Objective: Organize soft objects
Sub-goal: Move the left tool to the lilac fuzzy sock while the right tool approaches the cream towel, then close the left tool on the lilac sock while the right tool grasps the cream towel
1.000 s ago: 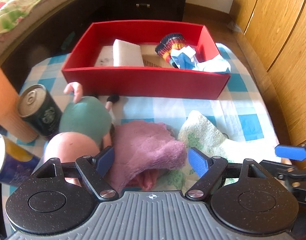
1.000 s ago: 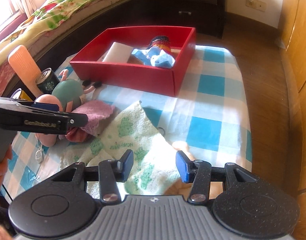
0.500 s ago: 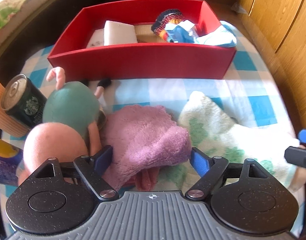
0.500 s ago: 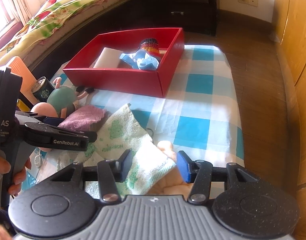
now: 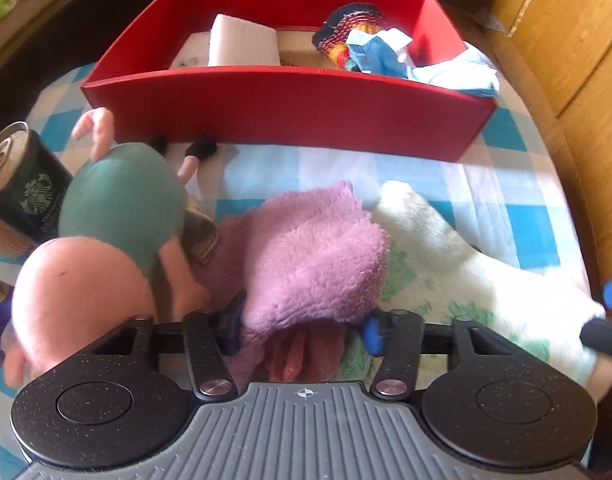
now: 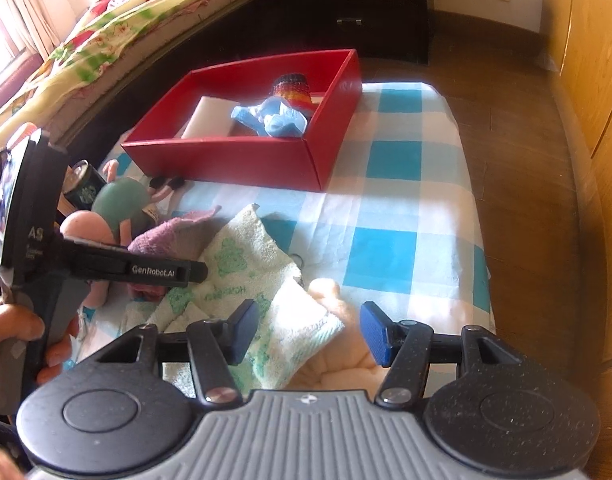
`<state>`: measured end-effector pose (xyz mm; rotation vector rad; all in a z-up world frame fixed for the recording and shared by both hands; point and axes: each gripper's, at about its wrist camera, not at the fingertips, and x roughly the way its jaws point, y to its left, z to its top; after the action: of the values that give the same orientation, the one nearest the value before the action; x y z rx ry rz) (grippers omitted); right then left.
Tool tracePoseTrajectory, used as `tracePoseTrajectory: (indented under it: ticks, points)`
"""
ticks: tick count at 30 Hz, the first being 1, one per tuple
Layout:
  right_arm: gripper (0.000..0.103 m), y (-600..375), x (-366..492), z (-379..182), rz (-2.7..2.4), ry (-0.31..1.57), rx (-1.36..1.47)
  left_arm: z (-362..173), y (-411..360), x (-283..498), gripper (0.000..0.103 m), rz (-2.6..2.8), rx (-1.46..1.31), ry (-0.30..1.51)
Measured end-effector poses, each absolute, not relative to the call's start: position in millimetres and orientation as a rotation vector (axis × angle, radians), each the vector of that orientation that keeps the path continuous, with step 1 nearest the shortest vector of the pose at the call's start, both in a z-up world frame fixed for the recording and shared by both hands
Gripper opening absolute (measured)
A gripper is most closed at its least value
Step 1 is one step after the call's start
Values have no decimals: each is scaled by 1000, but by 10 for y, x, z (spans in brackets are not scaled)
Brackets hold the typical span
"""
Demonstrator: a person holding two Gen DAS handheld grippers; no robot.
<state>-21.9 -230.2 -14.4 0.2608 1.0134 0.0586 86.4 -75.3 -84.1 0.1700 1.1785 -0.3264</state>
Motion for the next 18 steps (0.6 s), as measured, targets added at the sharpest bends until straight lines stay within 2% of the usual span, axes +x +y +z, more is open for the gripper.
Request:
tracePoseTrajectory:
  ticks: [7,9,11,18]
  points:
    - [40,-2060,-163,-103,146,1012,225,-707,-376,533,46,-367,46,1207]
    - [50,-1897,-168,-104,209,1018,178,-667,-228,441,46,-376,-30,1217]
    - [55,-1702,-180,-124,284,1029,123,-620,-103,364,46,-385,-81,1207]
    - [57,-1067,-251,-374,467,1072,-87,-519,156,279,47,-382,-173,1186]
